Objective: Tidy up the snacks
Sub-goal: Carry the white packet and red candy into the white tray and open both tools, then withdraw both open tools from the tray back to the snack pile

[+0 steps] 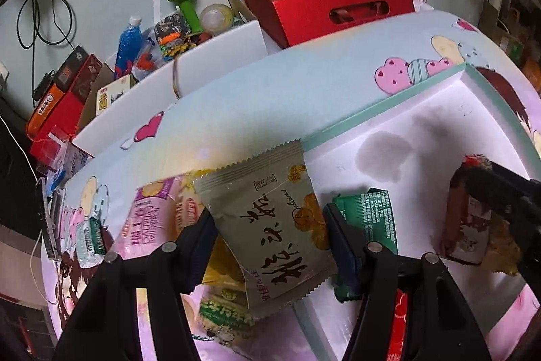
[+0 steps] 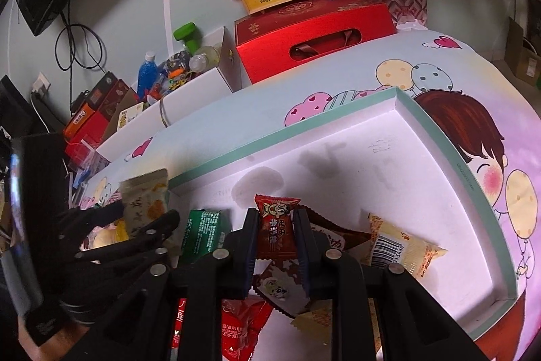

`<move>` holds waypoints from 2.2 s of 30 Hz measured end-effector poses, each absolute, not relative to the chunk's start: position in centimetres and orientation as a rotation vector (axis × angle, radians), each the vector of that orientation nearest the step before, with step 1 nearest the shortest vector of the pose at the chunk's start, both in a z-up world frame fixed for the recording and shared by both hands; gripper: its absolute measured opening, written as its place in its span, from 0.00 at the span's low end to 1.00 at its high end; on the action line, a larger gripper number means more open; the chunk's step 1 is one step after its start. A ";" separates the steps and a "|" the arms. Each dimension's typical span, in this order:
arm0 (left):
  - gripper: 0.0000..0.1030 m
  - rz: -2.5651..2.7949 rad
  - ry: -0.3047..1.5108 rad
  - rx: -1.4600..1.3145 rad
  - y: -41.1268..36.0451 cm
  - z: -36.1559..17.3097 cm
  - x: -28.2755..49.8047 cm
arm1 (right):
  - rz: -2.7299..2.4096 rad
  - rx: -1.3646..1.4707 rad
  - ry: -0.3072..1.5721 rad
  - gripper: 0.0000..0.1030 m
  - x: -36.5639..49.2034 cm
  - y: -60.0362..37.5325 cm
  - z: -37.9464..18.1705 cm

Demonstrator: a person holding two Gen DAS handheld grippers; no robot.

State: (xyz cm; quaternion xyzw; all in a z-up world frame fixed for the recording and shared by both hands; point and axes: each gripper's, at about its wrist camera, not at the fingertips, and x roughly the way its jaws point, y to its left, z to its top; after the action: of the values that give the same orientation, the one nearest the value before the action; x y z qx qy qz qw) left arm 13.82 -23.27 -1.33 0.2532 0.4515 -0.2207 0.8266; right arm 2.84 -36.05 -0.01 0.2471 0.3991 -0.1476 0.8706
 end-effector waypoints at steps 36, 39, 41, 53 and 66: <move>0.77 -0.464 1.014 0.294 -19.0 0.3 11.5 | -0.370 0.448 0.878 0.53 2.3 -36.0 0.5; 0.91 -0.422 1.018 0.260 -17.4 0.1 11.4 | -0.387 0.413 0.885 0.77 2.2 -35.5 0.7; 0.92 -0.395 1.019 0.248 -16.4 -0.1 11.3 | -0.389 0.388 0.896 0.78 2.3 -35.1 0.8; 0.96 -0.304 1.013 0.188 -11.8 -0.5 9.8 | -0.371 0.381 0.870 1.00 1.3 -33.9 1.8; 0.96 -0.219 1.028 0.069 -5.2 -1.5 9.8 | -0.307 0.374 0.827 1.00 1.9 -31.0 2.4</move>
State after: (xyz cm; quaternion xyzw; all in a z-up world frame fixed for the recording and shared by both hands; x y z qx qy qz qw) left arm 9.81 -5.16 -1.54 0.0328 0.4908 -0.1046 0.8644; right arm 1.89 -31.01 2.45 0.1798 0.3978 -0.1478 0.8875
